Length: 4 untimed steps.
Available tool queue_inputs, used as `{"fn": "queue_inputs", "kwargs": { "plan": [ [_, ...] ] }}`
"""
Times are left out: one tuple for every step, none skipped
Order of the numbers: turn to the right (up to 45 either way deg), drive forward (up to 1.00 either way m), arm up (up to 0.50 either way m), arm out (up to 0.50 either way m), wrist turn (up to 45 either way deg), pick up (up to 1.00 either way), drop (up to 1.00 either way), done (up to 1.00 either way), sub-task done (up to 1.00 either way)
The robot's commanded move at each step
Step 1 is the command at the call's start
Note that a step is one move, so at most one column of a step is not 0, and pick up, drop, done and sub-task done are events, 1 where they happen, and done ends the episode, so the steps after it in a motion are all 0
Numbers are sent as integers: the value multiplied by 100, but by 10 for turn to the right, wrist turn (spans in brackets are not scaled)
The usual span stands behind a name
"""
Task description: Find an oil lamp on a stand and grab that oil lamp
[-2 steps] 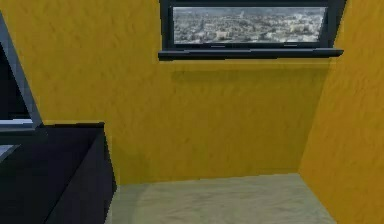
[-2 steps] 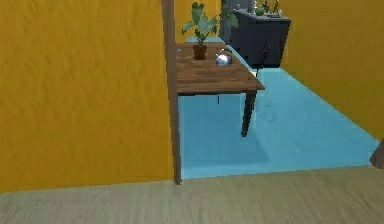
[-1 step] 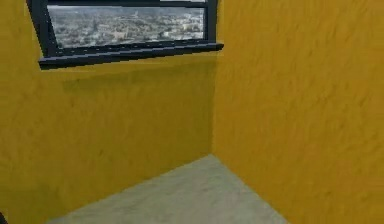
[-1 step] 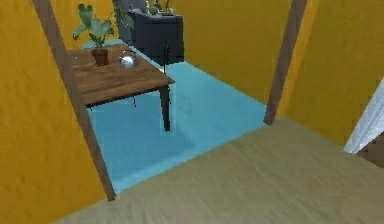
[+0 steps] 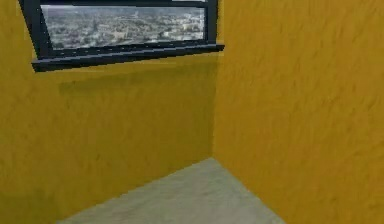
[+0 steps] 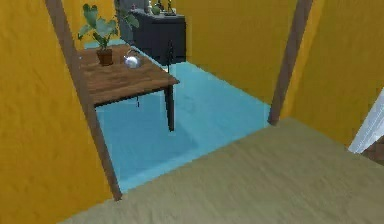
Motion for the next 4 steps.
{"fn": "queue_inputs", "kwargs": {
  "plan": [
    [-450,0,0,0,0,0,0,0,0],
    [-450,0,0,0,0,0,0,0,0],
    [-300,0,0,0,0,0,0,0,0],
    [0,60,0,0,0,0,0,0,0]
  ]
}}
